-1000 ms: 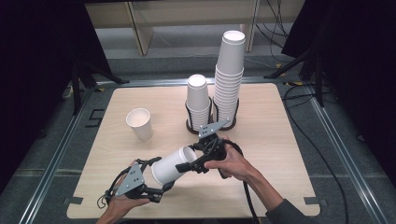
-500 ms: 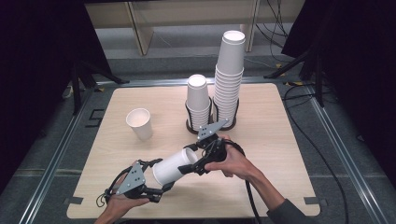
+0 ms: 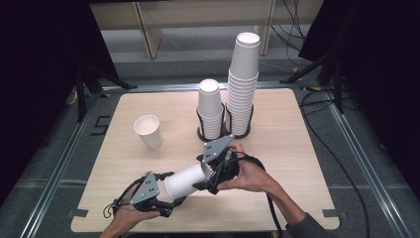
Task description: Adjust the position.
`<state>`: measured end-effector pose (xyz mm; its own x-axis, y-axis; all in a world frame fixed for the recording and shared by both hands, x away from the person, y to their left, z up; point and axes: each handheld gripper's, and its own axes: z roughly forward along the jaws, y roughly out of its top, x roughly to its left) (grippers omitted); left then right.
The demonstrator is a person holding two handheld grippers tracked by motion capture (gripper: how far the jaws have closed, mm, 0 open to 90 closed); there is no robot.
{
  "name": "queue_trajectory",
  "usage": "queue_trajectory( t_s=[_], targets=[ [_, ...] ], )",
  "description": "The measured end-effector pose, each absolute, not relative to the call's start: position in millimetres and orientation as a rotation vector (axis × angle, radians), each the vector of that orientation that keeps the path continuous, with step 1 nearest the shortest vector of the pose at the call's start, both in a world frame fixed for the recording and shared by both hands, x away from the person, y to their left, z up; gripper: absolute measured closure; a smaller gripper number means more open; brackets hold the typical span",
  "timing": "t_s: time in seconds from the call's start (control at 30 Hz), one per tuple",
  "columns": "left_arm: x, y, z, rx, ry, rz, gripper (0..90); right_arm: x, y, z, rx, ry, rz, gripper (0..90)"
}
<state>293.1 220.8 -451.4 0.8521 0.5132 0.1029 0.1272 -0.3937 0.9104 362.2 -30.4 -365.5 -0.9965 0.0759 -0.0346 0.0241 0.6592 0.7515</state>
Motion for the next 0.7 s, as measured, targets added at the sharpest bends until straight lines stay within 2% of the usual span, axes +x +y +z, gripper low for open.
queue_trajectory(
  t_s=[0.2, 0.7],
  targets=[
    [293, 221, -450, 2.009, 0.476, 0.447, 16.4, 351, -19, -369, -0.012, 2.785, 1.081, 16.7],
    [291, 217, -450, 2.061, 0.446, 0.424, 16.4, 340, -2, -381, -0.225, 2.748, 0.858, 16.9]
  ],
)
